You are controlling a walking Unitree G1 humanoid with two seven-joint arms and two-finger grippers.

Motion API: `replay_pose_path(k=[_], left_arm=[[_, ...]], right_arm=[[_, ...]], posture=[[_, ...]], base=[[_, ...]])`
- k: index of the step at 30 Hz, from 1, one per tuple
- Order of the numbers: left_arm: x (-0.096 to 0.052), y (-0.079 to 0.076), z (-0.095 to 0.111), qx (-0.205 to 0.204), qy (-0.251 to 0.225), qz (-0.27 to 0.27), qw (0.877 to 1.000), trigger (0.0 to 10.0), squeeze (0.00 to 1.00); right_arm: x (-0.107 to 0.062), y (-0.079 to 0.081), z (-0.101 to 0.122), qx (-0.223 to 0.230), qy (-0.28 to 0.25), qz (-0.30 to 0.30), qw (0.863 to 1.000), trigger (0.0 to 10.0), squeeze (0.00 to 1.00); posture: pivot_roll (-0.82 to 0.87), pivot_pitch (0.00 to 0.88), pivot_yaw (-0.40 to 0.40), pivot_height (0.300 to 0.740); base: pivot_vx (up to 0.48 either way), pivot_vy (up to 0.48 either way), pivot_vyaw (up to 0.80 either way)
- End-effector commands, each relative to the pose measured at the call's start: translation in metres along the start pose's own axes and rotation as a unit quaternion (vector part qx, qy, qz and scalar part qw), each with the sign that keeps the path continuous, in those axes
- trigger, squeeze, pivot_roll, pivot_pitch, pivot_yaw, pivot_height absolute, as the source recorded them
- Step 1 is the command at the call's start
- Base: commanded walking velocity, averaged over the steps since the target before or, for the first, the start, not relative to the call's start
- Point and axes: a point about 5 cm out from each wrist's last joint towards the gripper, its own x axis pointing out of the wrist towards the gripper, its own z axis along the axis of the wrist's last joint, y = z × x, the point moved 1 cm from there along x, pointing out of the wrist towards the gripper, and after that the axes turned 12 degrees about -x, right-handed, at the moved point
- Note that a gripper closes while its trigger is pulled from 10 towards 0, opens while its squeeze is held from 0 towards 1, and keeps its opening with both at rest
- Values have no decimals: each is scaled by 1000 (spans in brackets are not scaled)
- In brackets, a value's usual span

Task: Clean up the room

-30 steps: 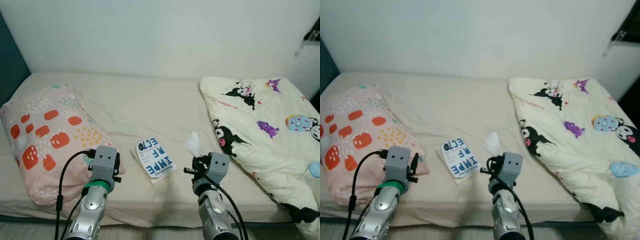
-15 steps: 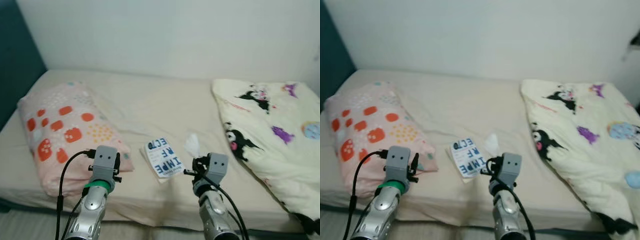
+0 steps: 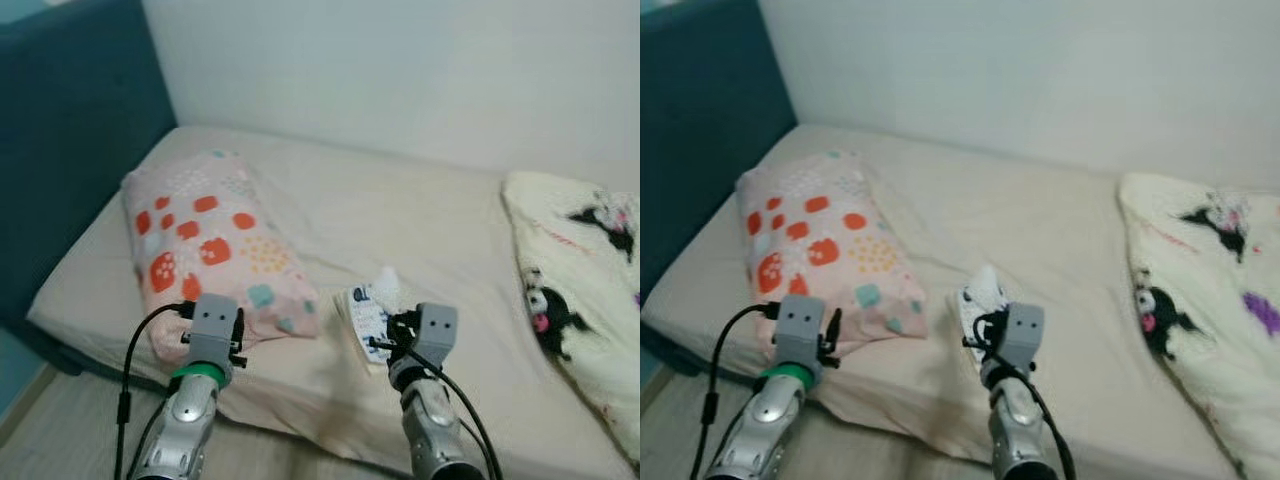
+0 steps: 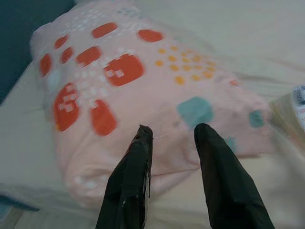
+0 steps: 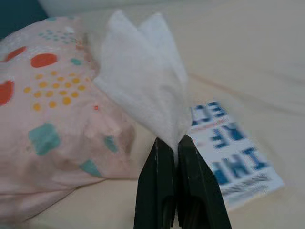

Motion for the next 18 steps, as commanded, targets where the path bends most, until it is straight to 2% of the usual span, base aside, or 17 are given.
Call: replay_pose_path(k=[1, 18], left_arm=[[-3, 1, -9, 1, 19, 1, 1000, 10000, 0], [-5, 0, -11, 6, 24, -10, 1000, 10000, 0]], right_arm=[[-5, 2, -8, 0, 14, 3, 1000, 10000, 0], [-6, 0, -9, 3, 14, -2, 1000, 10000, 0]], posture=[[21, 0, 27, 740], [14, 0, 40, 740]], base=[[0, 0, 800], [0, 0, 800]])
